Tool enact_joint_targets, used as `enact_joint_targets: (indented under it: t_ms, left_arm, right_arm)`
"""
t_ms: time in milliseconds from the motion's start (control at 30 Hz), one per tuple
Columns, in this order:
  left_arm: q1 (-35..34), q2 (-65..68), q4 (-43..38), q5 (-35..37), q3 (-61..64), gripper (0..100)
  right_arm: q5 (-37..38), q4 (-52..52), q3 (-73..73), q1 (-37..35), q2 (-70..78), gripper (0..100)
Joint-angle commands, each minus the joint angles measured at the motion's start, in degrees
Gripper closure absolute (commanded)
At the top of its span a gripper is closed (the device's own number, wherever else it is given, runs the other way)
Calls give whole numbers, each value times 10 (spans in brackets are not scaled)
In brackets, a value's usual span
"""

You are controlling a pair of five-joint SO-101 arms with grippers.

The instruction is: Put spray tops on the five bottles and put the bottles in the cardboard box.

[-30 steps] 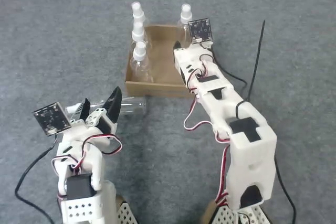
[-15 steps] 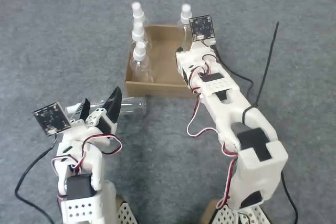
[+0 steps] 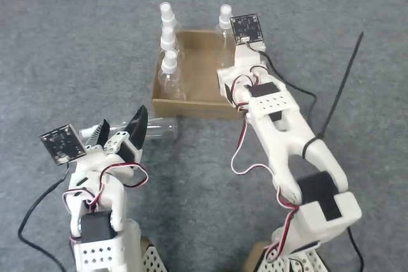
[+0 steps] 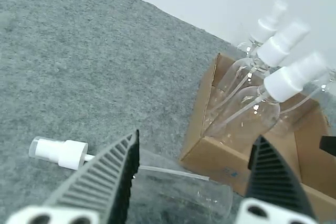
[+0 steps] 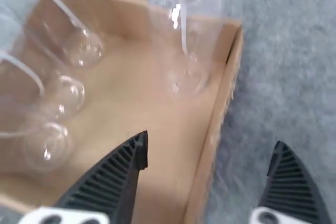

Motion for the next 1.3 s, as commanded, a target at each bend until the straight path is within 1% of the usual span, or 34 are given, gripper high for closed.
enact_joint_targets:
  t_ms: [0, 200, 400, 867, 1000, 1167, 1267]
  left_arm:
    - [-4, -14, 3, -4, -6, 684]
    - [-4, -14, 4, -4, -8, 684]
    - [-4, -14, 4, -4, -8, 684]
    - [-5, -15, 3, -4, -9, 684]
    - [-40, -15, 0, -4, -16, 684]
    - [-89, -15, -1, -2, -25, 684]
    - [-108, -15, -23, -1, -21, 684]
  right_arm:
    - [-1, 50, -10, 5, -66, 684]
    - [-1, 136, -10, 4, -130, 682]
    - [-1, 189, -10, 3, -175, 682]
    - [-1, 284, -10, -65, -262, 684]
    - [21, 305, -10, -88, -276, 684]
    - [23, 320, -10, -113, -279, 684]
    - [25, 328, -10, -130, -279, 684]
